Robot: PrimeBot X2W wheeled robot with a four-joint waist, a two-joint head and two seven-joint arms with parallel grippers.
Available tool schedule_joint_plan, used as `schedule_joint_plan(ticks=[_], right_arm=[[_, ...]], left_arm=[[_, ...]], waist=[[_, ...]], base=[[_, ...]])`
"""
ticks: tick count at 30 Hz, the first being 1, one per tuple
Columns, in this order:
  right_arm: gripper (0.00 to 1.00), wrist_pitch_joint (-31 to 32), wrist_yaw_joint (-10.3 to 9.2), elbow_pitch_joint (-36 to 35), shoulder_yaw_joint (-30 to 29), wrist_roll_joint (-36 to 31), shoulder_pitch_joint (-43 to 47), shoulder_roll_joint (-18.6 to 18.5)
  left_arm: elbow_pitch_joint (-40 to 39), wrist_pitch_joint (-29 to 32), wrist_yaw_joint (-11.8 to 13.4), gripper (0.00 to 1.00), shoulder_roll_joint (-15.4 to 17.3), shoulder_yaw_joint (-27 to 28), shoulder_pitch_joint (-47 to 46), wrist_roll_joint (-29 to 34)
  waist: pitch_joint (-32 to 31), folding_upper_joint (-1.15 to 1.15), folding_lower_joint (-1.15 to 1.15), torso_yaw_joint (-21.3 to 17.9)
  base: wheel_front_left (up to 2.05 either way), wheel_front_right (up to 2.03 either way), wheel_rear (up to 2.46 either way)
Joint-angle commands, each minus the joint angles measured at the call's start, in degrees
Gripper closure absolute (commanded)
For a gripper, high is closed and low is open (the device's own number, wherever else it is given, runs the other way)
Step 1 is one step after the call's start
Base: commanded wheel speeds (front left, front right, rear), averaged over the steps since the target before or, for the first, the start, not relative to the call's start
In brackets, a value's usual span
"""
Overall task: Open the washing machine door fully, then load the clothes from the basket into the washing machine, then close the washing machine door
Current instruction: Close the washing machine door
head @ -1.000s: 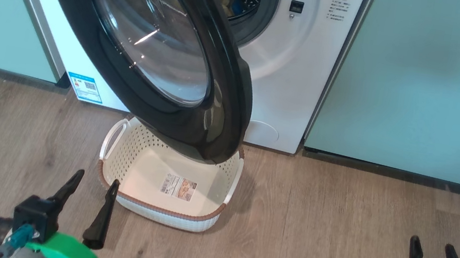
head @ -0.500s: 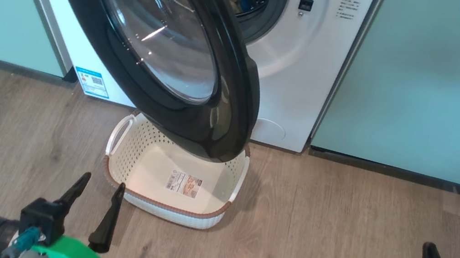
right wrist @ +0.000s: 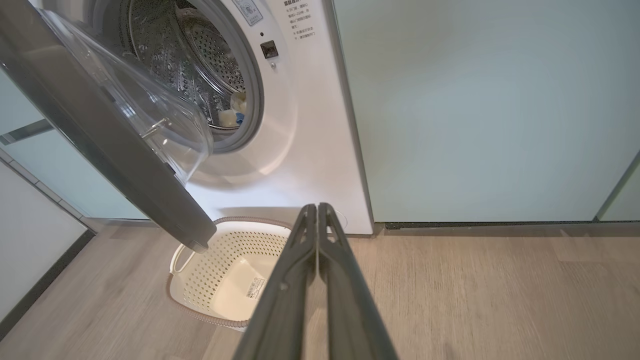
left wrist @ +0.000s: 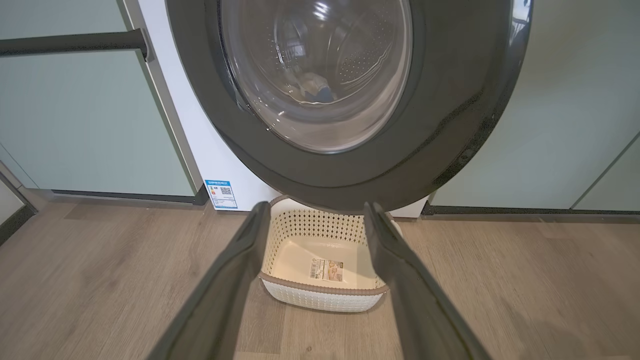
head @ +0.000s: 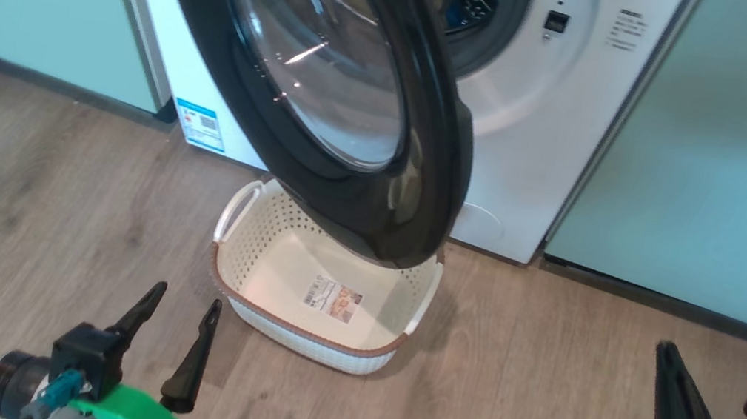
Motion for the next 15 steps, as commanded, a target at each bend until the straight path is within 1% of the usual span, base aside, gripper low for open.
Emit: schedule_joint_plan(ticks=[1, 9, 15], right_arm=[[1.00, -0.8, -0.16, -1.2, 1.6, 0.2, -3.4, -0.6], [1.00, -2.7, -0.16, 6.1, 5.4, 1.4, -15.2, -1.0], [1.00, -4.9, -0.16, 10.0, 7.4, 2.8, -26.0, -1.8]], left_arm=[[-1.5, -0.5, -0.2, 0.00, 0.5, 2.1, -3.2, 0.6], [-0.4, -0.7, -0.8, 0.00, -0.3, 0.5, -4.7, 0.6], [0.4, -0.9, -1.2, 0.00, -0.5, 0.0, -5.6, 0.5]], waist=[[-0.2, 0.00, 0.00, 0.8], [-0.2, 0.00, 0.00, 4.1], [-0.1, 0.00, 0.00, 5.4]], base=[[0.00, 0.00, 0.00], [0.00, 0.00, 0.00], [0.00, 0.00, 0.00]])
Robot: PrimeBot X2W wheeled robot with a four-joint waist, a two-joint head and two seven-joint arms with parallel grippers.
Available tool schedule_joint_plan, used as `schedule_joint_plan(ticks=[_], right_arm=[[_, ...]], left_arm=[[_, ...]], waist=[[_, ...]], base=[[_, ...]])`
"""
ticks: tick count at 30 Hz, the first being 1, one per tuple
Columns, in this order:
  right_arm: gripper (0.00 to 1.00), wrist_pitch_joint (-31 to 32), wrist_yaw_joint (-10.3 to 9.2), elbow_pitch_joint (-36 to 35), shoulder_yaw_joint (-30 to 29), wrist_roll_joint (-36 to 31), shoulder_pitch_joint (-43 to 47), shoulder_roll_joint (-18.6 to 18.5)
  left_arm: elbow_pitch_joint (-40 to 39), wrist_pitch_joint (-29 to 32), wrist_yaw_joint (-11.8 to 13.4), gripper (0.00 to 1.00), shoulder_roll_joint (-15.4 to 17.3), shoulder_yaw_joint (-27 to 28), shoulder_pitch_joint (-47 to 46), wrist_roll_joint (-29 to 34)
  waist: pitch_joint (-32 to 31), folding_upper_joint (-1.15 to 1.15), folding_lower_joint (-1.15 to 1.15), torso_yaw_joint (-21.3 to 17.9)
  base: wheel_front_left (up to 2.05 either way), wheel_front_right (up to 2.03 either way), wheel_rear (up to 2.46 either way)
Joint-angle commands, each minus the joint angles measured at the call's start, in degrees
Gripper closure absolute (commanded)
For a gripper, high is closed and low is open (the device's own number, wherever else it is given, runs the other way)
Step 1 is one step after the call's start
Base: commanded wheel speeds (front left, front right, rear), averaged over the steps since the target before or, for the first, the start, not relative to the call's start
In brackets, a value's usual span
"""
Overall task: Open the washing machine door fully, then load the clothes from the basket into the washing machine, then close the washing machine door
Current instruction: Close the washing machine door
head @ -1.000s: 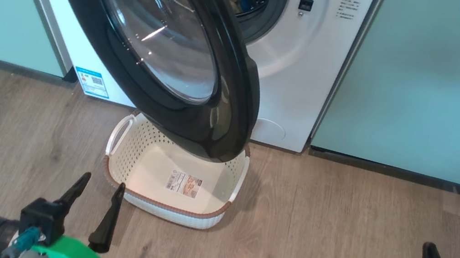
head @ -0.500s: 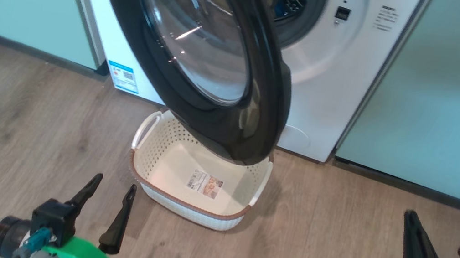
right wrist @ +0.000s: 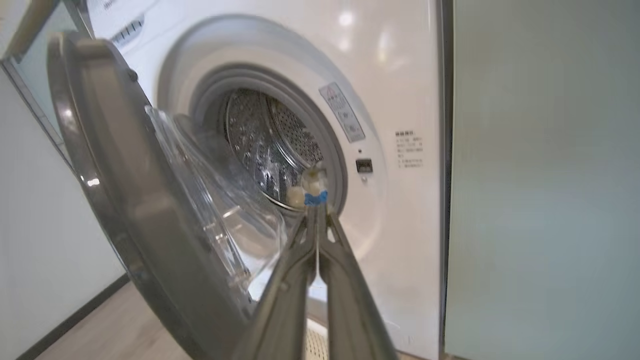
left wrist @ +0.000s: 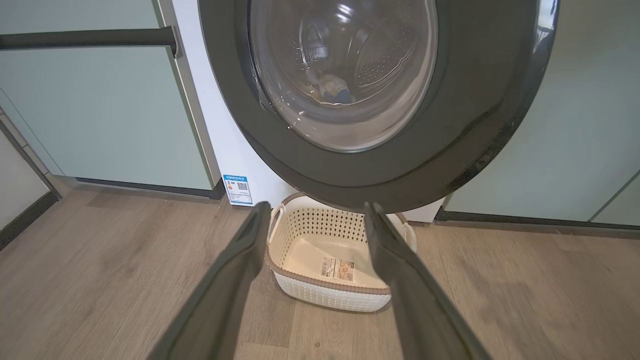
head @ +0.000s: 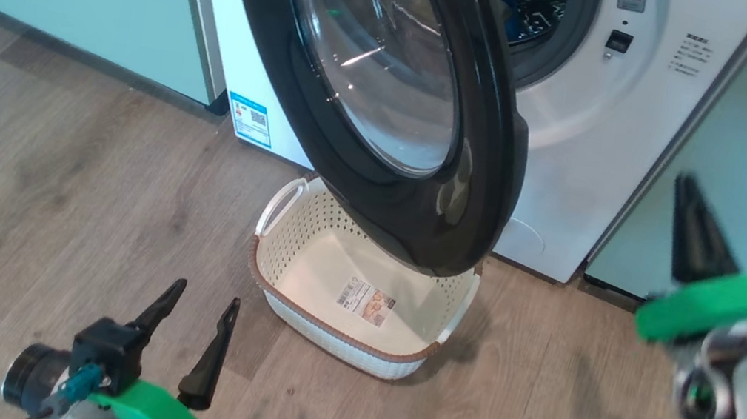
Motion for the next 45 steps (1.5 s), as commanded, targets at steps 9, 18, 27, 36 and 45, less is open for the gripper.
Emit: schedule_joint_plan(ticks=[9, 18, 27, 36, 45], right_arm=[[1.00, -1.4, -0.16, -4.9, 6.4, 0.5, -17.5, -1.1], [1.00, 2.7, -0.16, -9.8, 19.4, 3.0, -22.6, 0.2], [1.00, 6.5, -0.16, -10.3, 30.9, 6.2, -15.9, 0.6], [1.00, 6.5, -0.16, -5.6, 34.9, 7.9, -11.4, 0.6], [1.00, 4.4, -0.16, 2.6, 31.6, 8.2, -12.5, 0.2]], left_arm=[[-1.2, -1.1, -0.2, 0.00, 0.4, 1.7, -4.2, 0.3], [-1.2, -1.4, 0.0, 0.00, 0.4, 1.4, -5.2, 0.4], [-1.1, -2.0, 0.0, 0.00, -0.1, 1.0, -6.4, 0.3], [-0.5, -2.3, -0.1, 0.00, -0.3, 0.3, -7.0, 0.2], [0.3, -2.7, -0.4, 0.00, -0.6, -0.5, -7.6, 0.1]], waist=[[0.5, 0.00, -0.01, 1.1], [1.6, 0.00, -0.01, 2.1], [3.0, 0.00, -0.01, 2.7], [3.1, 0.00, -0.01, 2.6], [2.8, 0.00, -0.01, 2.7]], base=[[0.00, 0.00, 0.00], [0.00, 0.00, 0.00], [0.00, 0.00, 0.00], [0.00, 0.00, 0.00], [0.00, 0.00, 0.00]])
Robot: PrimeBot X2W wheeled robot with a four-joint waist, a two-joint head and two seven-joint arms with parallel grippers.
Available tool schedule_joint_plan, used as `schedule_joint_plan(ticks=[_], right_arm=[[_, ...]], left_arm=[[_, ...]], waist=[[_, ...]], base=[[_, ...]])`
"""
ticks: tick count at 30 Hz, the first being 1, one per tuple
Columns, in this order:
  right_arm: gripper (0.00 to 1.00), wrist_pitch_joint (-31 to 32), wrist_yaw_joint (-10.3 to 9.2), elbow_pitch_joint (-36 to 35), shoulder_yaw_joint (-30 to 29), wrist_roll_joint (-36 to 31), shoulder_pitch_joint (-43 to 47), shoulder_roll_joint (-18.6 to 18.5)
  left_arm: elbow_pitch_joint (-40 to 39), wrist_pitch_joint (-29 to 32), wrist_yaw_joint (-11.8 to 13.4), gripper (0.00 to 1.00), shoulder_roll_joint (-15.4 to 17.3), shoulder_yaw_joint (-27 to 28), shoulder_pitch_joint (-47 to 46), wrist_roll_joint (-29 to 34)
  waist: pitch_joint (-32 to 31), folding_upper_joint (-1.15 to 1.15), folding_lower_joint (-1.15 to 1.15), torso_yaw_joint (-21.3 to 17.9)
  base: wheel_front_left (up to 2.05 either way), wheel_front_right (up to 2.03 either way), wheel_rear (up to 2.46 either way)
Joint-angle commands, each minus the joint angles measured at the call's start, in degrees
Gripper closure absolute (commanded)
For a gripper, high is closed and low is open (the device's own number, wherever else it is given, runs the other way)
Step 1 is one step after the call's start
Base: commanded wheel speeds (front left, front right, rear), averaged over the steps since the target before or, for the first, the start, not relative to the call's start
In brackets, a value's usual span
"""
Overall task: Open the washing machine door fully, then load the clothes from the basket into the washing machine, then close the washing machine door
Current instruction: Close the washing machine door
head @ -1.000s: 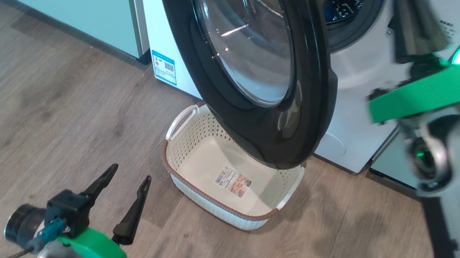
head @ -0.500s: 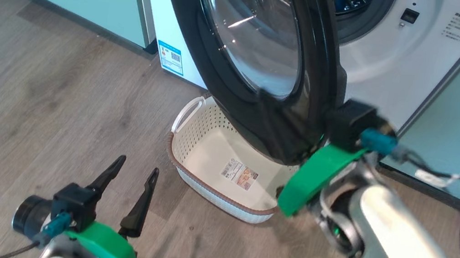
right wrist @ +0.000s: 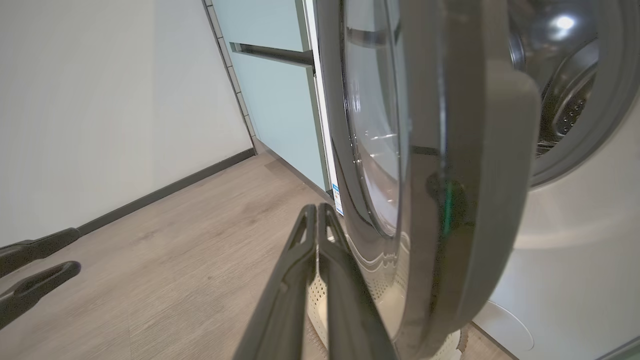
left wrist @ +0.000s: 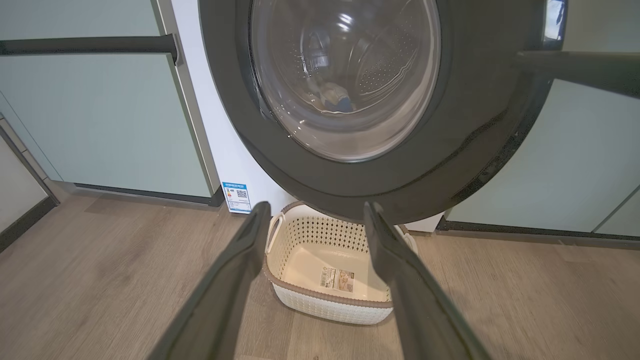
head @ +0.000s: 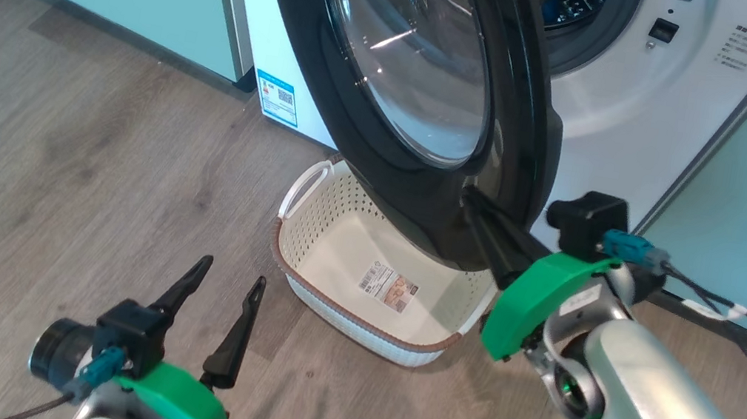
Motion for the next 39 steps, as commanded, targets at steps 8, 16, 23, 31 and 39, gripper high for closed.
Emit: schedule_joint_plan(ticks=[8, 16, 23, 31, 39], right_arm=[[1.00, -2.5, -0.16, 3.4, -3.2, 0.1, -3.0, 1.0], [1.00, -3.9, -0.16, 7.2, -5.5, 0.4, -4.6, 0.9], [1.00, -4.9, -0.16, 11.0, -8.9, 0.5, -7.7, 0.1], [1.00, -4.6, -0.16, 13.9, -10.8, -0.1, -12.3, -1.9], [1.00, -4.2, -0.16, 18.4, -12.5, -0.8, -19.2, -4.2]], left_arm=[[-1.6, -0.8, 0.1, 0.00, 0.7, 1.7, -3.0, -0.1], [-1.8, -1.0, 0.4, 0.00, 0.9, 1.5, -3.2, 0.0], [-2.2, -1.2, 0.6, 0.00, 0.9, 1.3, -3.8, 0.1], [-2.2, -1.6, 0.3, 0.00, 1.0, 1.3, -6.0, 0.3], [-1.9, -2.6, -0.2, 0.00, 0.2, 0.8, -9.3, 0.6]], waist=[[-0.6, 0.00, 0.00, -0.1], [-0.4, 0.00, 0.00, 0.0], [0.8, 0.00, 0.00, 0.2], [3.3, 0.00, 0.00, 0.7], [7.0, 0.00, 0.00, 1.7]], base=[[0.00, 0.00, 0.00], [0.00, 0.00, 0.00], [0.00, 0.00, 0.00], [0.00, 0.00, 0.00], [0.00, 0.00, 0.00]])
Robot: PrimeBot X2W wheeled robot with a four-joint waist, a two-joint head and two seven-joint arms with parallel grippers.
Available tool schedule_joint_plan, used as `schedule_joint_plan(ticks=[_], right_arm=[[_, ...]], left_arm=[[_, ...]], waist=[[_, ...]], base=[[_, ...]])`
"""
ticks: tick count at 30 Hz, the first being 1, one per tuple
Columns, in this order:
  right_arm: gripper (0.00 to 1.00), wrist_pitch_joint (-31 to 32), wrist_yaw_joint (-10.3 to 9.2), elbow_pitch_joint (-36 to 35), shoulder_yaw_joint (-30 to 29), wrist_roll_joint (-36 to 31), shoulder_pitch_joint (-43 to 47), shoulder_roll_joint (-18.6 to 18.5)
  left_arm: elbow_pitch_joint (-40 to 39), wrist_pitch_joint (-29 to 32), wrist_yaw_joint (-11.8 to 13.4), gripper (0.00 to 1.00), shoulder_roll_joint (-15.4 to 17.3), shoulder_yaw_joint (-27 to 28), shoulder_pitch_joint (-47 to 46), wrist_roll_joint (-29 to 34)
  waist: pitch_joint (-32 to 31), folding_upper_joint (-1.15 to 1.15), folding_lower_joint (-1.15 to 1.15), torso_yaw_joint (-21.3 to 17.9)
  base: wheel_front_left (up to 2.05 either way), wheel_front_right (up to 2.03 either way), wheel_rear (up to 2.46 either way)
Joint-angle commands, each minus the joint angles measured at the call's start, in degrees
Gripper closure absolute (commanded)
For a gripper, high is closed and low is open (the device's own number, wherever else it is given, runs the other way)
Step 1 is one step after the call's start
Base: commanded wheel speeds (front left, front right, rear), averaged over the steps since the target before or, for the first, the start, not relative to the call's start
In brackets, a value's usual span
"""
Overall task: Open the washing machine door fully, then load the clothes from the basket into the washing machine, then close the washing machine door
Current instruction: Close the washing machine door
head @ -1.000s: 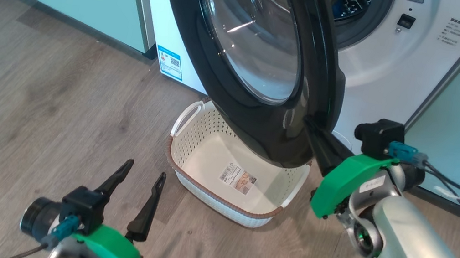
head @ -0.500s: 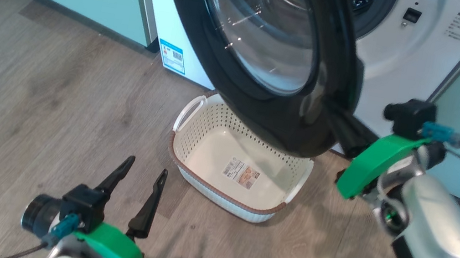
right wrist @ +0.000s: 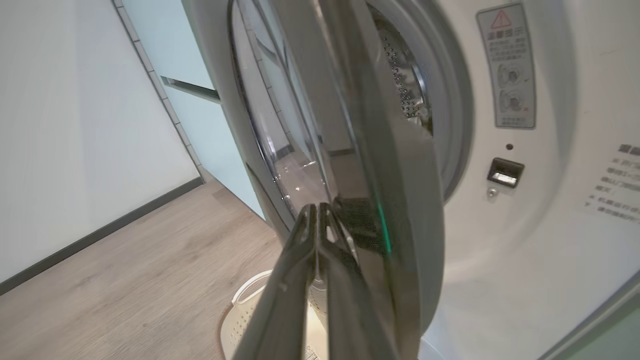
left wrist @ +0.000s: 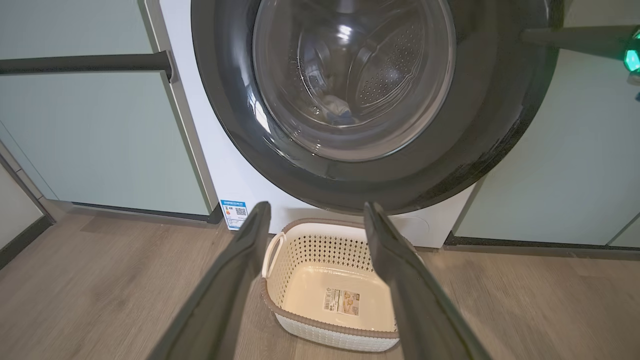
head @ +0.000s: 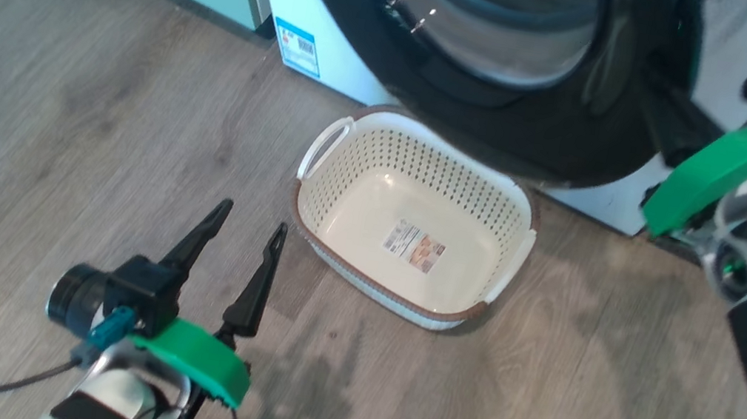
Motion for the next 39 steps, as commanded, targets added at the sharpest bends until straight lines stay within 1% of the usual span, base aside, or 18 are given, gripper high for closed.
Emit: schedule_joint_plan(ticks=[1, 7, 14, 23, 31, 39], right_arm=[[1.00, 0.0, -0.19, -0.8, -0.7, -0.5, -3.4, -0.2], [1.00, -0.2, -0.19, 3.3, -1.3, -0.7, -9.4, -1.3], [1.00, -1.8, -0.19, 8.7, -0.9, -1.3, -16.4, -2.3], [1.00, -5.1, -0.19, 16.2, -1.2, -0.8, -22.6, -3.1], [1.00, -6.9, -0.19, 19.2, 1.4, -0.1, -23.8, -2.1], [1.00, -8.5, -0.19, 18.8, 4.6, 1.5, -20.9, -1.0]], left_arm=[[-1.6, -0.7, -0.2, 0.00, 0.4, 1.9, -3.3, 0.6], [-0.5, -1.7, -0.9, 0.00, -0.6, 1.6, -5.7, 0.6], [0.7, -2.6, -1.8, 0.00, -1.7, 1.4, -8.2, 0.8], [2.3, -3.2, -2.9, 0.00, -3.2, 1.4, -10.0, 1.3], [2.8, -3.3, -3.3, 0.00, -3.7, 2.3, -9.9, 1.8], [3.1, -3.3, -3.6, 0.00, -3.9, 3.2, -9.3, 2.4]], waist=[[1.2, 0.00, -0.01, 0.5], [4.5, 0.00, -0.01, 0.9], [7.9, 0.00, -0.01, 1.8], [9.5, 0.00, -0.01, 3.1], [9.4, 0.00, -0.01, 3.1], [7.9, 0.00, -0.01, 2.4]], base=[[0.00, 0.00, 0.00], [0.00, 0.00, 0.00], [0.00, 0.00, 0.00], [0.00, 0.00, 0.00], [0.00, 0.00, 0.00], [0.00, 0.00, 0.00]])
